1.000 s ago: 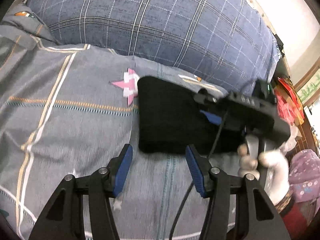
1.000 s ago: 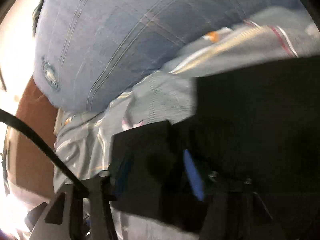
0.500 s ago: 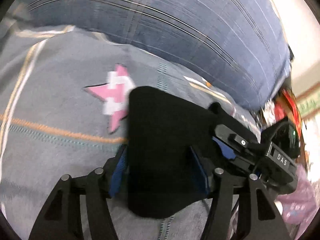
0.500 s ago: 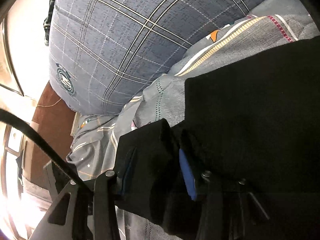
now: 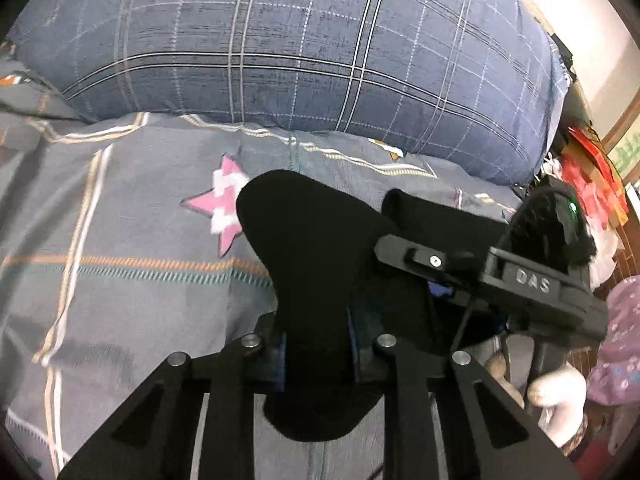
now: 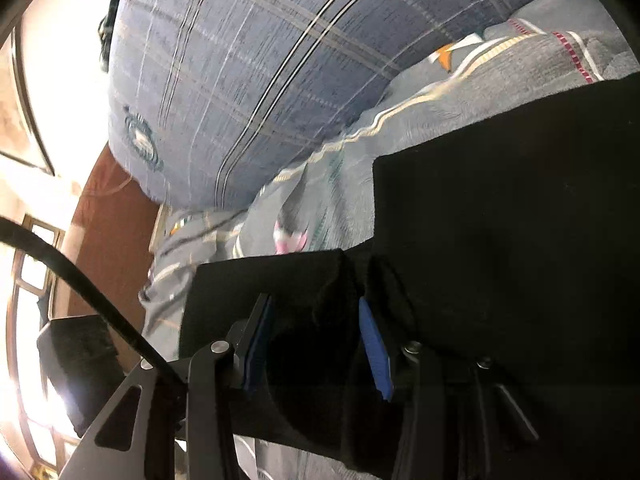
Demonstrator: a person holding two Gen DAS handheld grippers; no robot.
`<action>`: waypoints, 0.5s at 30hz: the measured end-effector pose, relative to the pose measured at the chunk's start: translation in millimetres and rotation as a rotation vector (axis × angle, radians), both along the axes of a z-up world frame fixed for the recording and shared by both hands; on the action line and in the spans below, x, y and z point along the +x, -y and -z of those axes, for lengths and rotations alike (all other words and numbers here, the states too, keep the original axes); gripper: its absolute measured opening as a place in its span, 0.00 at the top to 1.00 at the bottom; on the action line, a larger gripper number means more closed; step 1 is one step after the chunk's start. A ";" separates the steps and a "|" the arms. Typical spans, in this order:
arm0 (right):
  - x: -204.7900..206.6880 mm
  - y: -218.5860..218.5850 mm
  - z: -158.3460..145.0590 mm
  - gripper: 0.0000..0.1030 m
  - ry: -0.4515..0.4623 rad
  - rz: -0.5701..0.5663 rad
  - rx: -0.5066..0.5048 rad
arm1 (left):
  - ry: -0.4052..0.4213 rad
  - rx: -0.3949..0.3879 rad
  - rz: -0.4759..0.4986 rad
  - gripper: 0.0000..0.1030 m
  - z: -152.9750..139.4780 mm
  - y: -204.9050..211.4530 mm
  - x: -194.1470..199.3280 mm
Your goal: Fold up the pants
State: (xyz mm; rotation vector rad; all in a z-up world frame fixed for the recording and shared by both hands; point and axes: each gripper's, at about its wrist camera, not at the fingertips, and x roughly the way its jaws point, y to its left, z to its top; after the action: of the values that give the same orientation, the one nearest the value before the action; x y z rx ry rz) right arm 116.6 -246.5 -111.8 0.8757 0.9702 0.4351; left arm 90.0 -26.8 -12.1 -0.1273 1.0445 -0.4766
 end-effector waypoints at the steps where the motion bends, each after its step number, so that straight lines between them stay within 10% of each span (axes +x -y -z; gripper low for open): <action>1: -3.0 -4.6 -1.3 0.55 0.002 -0.011 -0.008 | 0.000 -0.001 -0.006 0.80 0.0 -4.7 -5.2; 9: -16.1 -16.7 -6.8 0.55 0.006 -0.020 -0.059 | -0.142 -0.118 -0.111 0.75 28.8 -45.1 -1.5; 15: -50.4 30.4 -37.8 0.37 0.085 0.081 -0.103 | 0.041 -0.106 -0.104 0.70 -22.9 -46.6 -24.9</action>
State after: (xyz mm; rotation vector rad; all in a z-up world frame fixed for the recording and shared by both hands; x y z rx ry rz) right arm 66.2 -276.9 -74.0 0.7944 0.8686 0.3472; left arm 65.0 19.8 10.7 -0.2642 0.9678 -0.4385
